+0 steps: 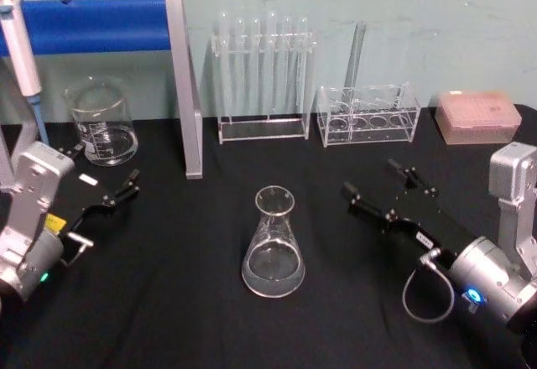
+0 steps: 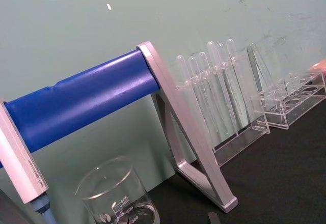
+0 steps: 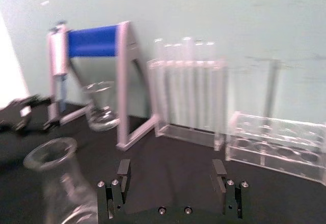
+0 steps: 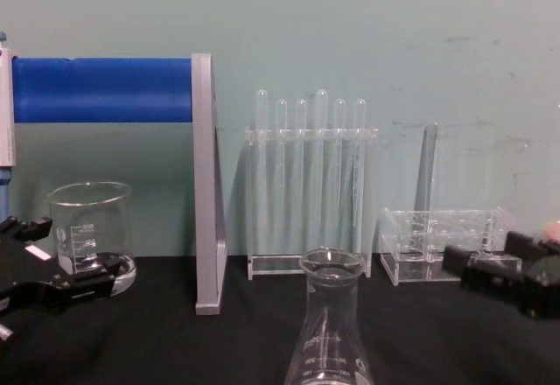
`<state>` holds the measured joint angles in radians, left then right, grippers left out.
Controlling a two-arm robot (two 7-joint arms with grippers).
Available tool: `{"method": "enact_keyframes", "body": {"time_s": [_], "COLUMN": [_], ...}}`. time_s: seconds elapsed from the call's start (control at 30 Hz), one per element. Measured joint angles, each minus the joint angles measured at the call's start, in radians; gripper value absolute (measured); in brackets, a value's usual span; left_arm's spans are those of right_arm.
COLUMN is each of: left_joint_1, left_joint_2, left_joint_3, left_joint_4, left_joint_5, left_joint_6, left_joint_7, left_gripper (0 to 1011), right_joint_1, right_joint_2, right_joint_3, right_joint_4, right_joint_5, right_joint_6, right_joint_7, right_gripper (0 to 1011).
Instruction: Grasp the erlenmeyer flask with one hand, shake it three times, then place it back.
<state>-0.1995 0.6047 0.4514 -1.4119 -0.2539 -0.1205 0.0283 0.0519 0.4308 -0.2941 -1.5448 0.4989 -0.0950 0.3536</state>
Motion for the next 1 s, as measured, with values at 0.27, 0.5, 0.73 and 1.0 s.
{"method": "enact_keyframes", "body": {"time_s": [0.27, 0.5, 0.73, 1.0], "left_joint_1": [0.0, 0.0, 0.0, 0.0], "left_joint_2": [0.0, 0.0, 0.0, 0.0], "left_joint_3": [0.0, 0.0, 0.0, 0.0], "left_joint_4": [0.0, 0.0, 0.0, 0.0], "left_joint_5": [0.0, 0.0, 0.0, 0.0], "left_joint_6": [0.0, 0.0, 0.0, 0.0], "left_joint_7": [0.0, 0.0, 0.0, 0.0], "left_gripper": [1001, 1001, 1001, 1001], "right_joint_1": [0.042, 0.094, 0.148, 0.195], "right_joint_2": [-0.078, -0.121, -0.15, -0.175], "right_joint_3": [0.027, 0.018, 0.007, 0.008], "right_joint_4": [0.041, 0.111, 0.197, 0.26], "right_joint_5": [-0.021, -0.114, -0.182, -0.212], "right_joint_6": [0.033, 0.025, 0.036, 0.062], "right_joint_7": [-0.097, -0.164, -0.19, -0.189], "right_gripper": [1000, 1000, 1000, 1000]}}
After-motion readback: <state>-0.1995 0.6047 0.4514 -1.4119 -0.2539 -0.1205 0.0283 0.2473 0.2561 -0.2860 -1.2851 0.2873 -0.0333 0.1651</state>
